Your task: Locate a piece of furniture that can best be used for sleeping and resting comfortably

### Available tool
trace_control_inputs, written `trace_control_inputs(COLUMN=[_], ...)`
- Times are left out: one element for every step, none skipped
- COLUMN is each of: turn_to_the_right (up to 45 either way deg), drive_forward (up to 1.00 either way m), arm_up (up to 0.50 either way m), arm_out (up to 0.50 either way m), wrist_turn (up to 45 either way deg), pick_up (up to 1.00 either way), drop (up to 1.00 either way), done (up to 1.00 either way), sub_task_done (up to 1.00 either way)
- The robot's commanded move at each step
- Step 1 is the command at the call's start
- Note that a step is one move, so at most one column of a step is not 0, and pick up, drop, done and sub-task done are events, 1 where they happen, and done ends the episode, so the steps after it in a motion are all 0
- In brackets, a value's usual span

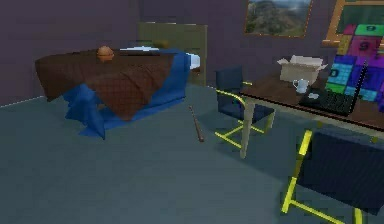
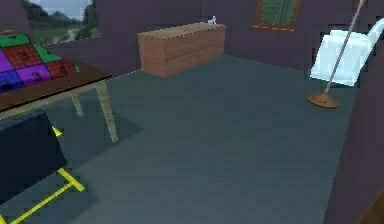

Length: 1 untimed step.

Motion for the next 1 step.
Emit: trace_control_inputs(turn_to_the_right=[0.0], drive_forward=[0.3], arm_up=[0.0], arm_out=[0.0], wrist_turn=[0.0], pick_up=[0.0], drop=[0.0], done=[0.0], sub_task_done=[0.0])
